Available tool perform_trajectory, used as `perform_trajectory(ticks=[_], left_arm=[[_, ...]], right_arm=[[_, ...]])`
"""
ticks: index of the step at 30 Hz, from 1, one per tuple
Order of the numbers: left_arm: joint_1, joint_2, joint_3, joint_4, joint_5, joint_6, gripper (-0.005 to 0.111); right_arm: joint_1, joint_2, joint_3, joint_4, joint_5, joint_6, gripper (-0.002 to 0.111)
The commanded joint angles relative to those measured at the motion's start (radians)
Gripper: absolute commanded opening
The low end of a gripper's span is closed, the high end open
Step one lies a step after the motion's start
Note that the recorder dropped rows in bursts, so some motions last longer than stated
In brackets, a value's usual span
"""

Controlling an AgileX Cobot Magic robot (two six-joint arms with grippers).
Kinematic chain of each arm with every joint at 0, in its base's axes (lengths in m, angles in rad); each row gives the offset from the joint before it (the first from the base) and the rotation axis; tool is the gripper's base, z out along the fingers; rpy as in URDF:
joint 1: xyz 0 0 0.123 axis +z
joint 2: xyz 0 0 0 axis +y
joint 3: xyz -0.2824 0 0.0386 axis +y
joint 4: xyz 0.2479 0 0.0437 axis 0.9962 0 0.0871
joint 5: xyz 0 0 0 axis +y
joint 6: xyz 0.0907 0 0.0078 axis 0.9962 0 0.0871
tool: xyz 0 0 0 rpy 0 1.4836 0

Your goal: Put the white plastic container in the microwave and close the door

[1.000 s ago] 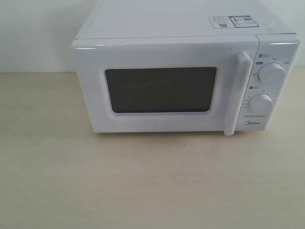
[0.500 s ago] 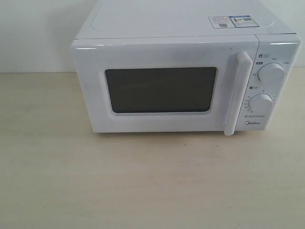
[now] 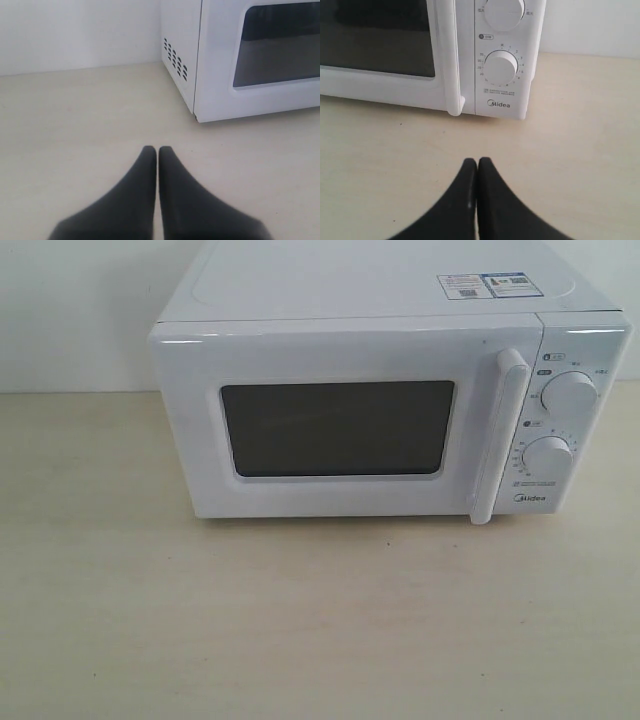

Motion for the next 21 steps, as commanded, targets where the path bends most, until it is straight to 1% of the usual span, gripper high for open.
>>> perform_trajectory(ticks=[1, 3, 8, 21], left_arm=[[0.003, -0.004, 0.004, 0.001, 0.001, -0.011, 0.004], [0.003, -0.004, 0.004, 0.001, 0.001, -0.011, 0.004], [0.003, -0.004, 0.004, 0.001, 0.001, -0.011, 0.004], [0.003, -0.004, 0.004, 0.001, 0.001, -0.011, 0.004]], right_arm=[[-0.007, -0.004, 0.000, -0.011, 0.003, 0.006, 0.000], [-0.023, -0.004, 0.000, -0.011, 0.003, 0.006, 0.000], [-0.107, -0.004, 0.000, -0.003, 0.006, 0.035, 0.000], [-0.114, -0.004, 0.000, -0.003, 0.006, 0.035, 0.000]])
